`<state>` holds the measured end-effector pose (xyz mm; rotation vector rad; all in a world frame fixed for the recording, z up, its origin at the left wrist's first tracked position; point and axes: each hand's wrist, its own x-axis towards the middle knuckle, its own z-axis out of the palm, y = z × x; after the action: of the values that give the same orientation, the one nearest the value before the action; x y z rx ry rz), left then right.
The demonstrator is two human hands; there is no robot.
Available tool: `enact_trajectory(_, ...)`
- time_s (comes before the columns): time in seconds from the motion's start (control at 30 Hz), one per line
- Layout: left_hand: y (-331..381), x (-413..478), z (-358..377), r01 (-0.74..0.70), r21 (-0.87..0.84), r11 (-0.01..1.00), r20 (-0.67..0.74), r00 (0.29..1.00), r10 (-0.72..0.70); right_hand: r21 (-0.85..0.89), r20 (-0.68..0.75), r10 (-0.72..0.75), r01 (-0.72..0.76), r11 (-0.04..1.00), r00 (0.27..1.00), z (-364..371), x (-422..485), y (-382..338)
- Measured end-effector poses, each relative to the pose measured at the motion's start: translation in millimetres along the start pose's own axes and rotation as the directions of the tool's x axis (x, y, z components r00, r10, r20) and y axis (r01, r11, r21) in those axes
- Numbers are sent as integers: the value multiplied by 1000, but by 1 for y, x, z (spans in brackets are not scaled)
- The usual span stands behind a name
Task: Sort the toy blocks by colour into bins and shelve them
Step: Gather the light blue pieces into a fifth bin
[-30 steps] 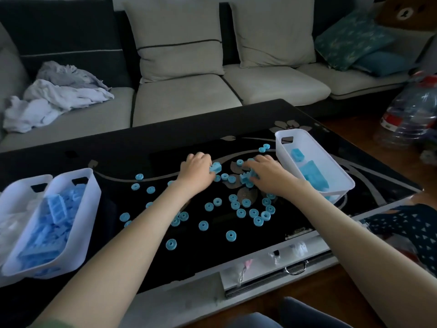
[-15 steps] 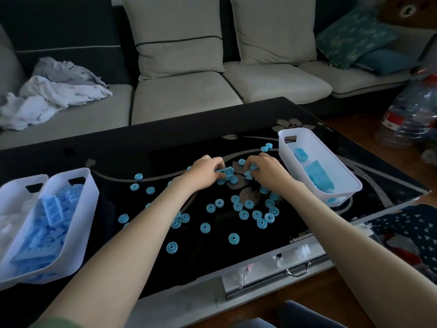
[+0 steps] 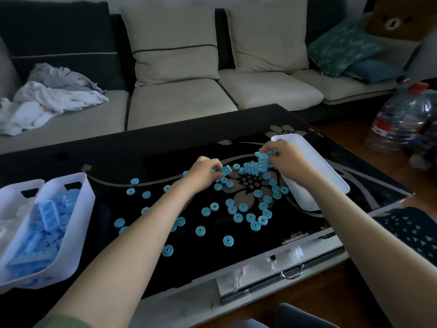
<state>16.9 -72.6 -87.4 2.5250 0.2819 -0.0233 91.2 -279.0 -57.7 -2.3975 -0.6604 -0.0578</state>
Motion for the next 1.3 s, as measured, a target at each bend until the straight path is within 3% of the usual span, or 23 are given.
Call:
enact_trajectory(0.07,5,3,2,-11,-8,1000,-24,1000,10,-59,-81,29,-34,998,996,-14,1,11)
enact_trajectory(0.2,16,10,7,-34,-10,999,-37,999,34,-11,-270,169,-179,984,948,-29,1,39)
enact_trajectory(0.3,22,11,9,-14,-56,998,-46,999,12,-100,-347,223,-273,957,911,-30,-4,59)
enact_trajectory(0.4,27,8,8,-6,-188,982,-73,997,-8,-145,-255,256,-299,943,932,-27,-10,66)
enact_trajectory(0.5,30,7,7,17,-238,971,-74,997,-36,-82,-165,237,-253,964,957,-24,-15,57)
enact_trajectory(0.6,28,6,5,63,-231,971,-78,994,-83,-89,-154,154,-169,982,976,-21,-18,40)
enact_trajectory(0.7,24,2,3,104,-165,981,-92,988,-120,-203,-182,-14,-24,979,983,-14,-23,14)
enact_trajectory(0.8,22,-1,4,120,-101,988,-93,987,-130,-385,52,-212,216,897,976,9,-27,-8)
enact_trajectory(0.87,19,-2,5,121,-62,991,-87,988,-127,-495,249,-180,285,821,952,27,-27,-11)
enact_trajectory(0.93,16,-4,4,116,-22,993,-82,990,-117,-551,347,-102,290,782,932,37,-23,-8)
enact_trajectory(1.1,11,4,-3,90,34,995,-86,992,-87,-412,385,-21,192,891,923,43,-2,0)
enact_trajectory(1.17,12,15,-7,75,19,997,-120,990,-72,-257,288,-57,134,957,956,40,13,-2)
enact_trajectory(1.3,16,39,-6,78,-30,997,-152,985,-81,-79,106,-58,67,995,993,39,42,-10)
